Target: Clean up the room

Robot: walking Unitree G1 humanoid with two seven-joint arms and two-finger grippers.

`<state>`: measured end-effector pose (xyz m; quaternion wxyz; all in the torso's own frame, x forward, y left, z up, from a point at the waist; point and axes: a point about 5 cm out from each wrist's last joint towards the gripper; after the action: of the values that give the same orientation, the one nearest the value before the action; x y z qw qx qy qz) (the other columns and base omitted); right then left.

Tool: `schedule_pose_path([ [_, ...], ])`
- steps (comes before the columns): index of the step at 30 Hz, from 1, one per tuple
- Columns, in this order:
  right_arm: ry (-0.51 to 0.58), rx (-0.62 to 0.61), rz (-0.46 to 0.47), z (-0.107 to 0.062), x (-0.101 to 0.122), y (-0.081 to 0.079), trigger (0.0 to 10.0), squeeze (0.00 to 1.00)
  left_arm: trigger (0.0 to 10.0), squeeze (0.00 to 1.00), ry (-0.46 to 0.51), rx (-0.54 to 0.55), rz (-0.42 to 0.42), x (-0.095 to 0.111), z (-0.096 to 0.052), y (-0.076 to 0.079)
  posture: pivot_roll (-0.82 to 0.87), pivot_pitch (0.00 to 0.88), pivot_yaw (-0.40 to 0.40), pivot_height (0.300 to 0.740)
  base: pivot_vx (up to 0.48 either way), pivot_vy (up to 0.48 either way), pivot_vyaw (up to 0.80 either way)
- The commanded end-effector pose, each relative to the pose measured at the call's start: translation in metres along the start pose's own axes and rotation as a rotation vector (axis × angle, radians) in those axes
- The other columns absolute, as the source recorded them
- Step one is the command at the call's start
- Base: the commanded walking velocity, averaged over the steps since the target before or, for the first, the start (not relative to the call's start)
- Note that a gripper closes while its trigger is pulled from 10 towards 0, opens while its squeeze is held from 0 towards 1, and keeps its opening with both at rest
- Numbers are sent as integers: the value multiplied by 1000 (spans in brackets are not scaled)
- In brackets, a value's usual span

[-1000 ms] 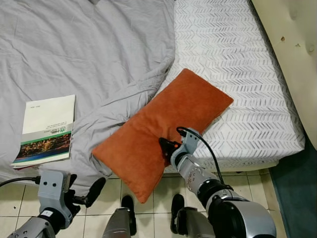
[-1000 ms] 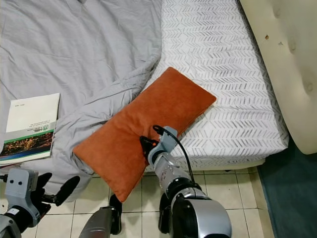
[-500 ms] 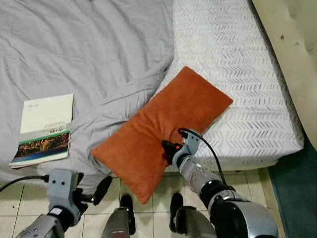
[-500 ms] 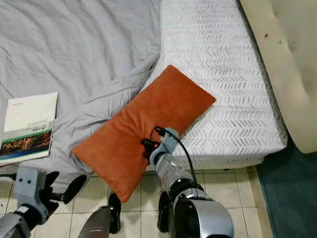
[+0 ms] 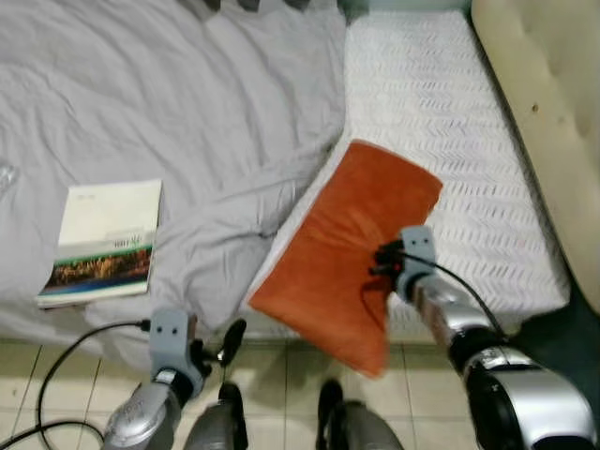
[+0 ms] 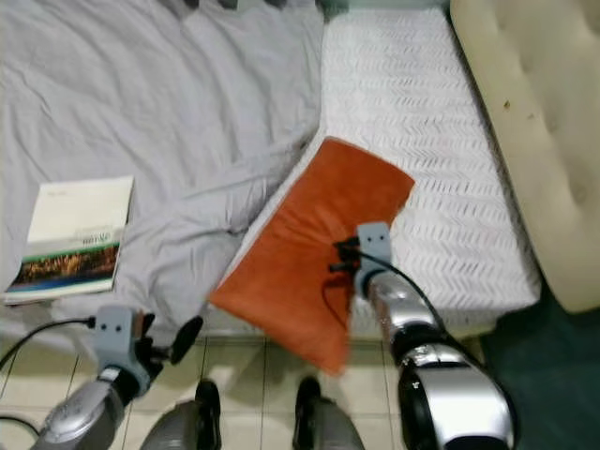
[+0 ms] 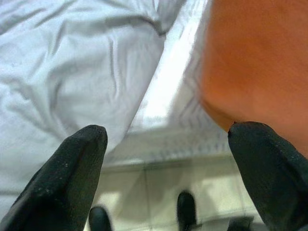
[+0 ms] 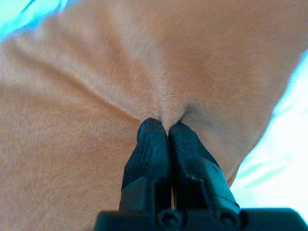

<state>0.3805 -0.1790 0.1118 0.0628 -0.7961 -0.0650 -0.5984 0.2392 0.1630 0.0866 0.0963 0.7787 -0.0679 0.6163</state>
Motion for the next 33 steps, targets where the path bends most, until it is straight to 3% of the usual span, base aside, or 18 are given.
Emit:
schedule_pose_path([
  [1,66,-75,-95,-7,13,25,0,0,10000,0,-16,-12,2,-10,6,9,137,147,-152,740,0,0,0],
  [5,74,-121,-57,-10,15,36,0,0,10000,0,15,-21,-5,-10,23,16,131,60,-158,740,0,0,0],
  [7,78,-130,-53,-11,15,37,0,0,10000,0,19,-22,-4,-10,26,17,131,60,-158,740,0,0,0],
  [8,86,-144,-15,-11,14,38,0,0,10000,0,16,-18,30,-11,32,18,130,25,-154,740,0,0,0],
  [14,80,-160,-3,-12,6,37,0,0,10000,0,41,-25,48,-9,44,22,127,0,-145,740,0,0,0],
  [25,93,-179,32,-18,-8,39,0,0,10000,0,93,-17,63,-5,53,12,109,0,-114,740,371,0,0],
  [31,251,-302,-25,-31,-6,49,0,0,10000,0,124,-87,116,-1,48,8,91,0,-100,740,461,0,0],
  [33,304,-396,-15,-40,-4,56,0,0,10000,0,136,-114,147,1,46,10,96,0,-108,740,461,0,0],
])
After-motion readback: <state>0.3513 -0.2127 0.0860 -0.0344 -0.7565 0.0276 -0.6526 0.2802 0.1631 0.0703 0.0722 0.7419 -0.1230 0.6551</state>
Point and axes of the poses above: a point about 5 cm out from each wrist's last joint towards the gripper, its own z axis pointing out of the wrist towards the gripper, its own x axis along the axis of the wrist's last joint, y = z × x, and after that the axes turned 4 degrees about z, right-handed
